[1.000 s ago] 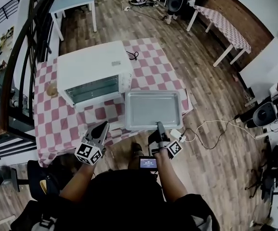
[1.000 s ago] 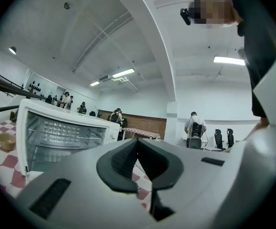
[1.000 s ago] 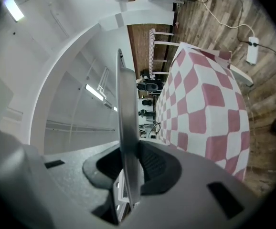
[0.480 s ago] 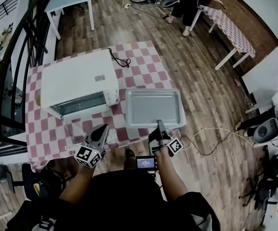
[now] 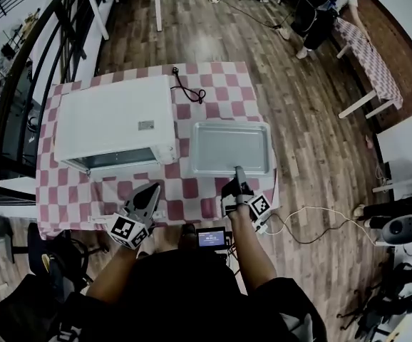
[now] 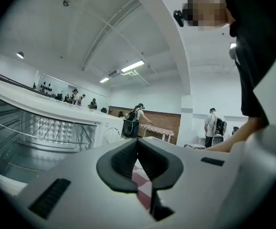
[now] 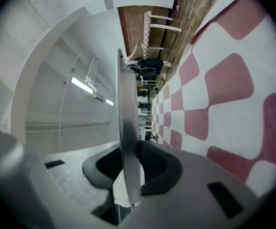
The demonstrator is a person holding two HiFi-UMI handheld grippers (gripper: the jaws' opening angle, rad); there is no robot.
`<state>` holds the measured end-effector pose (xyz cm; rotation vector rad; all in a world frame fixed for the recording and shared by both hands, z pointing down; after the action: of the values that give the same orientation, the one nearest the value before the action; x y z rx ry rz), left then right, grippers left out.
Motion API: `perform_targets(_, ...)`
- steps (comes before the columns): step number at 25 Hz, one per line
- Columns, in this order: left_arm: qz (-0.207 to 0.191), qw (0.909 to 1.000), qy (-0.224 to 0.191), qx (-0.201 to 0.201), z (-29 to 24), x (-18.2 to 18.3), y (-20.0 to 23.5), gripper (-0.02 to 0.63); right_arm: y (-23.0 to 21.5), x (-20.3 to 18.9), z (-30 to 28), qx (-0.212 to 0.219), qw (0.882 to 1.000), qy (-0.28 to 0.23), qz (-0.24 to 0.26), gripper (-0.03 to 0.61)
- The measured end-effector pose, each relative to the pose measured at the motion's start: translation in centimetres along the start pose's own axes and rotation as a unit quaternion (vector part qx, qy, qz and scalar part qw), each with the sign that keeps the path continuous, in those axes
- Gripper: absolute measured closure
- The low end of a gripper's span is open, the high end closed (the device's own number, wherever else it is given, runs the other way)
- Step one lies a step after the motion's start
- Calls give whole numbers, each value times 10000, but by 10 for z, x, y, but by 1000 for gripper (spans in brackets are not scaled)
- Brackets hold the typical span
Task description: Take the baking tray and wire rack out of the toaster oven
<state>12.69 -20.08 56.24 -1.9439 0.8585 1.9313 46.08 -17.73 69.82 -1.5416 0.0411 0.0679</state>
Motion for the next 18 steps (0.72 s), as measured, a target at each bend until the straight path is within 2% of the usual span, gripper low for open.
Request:
perform_targets(5, 44, 9996, 80, 259, -21, 10, 11, 620, -7, 15, -51, -137, 9999, 96, -7, 494)
perform_targets(18, 212, 9954, 243, 898, -24, -4, 37, 620, -60, 16, -135, -552, 9977, 358, -187, 494)
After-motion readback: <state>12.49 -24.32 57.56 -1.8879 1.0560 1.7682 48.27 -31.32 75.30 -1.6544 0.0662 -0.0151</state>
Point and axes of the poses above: the fingertips, and each gripper's own axes: z backward along the fingers, y to its left, x out of its top, the point moved 5 cm from there along z, backward along the fingers
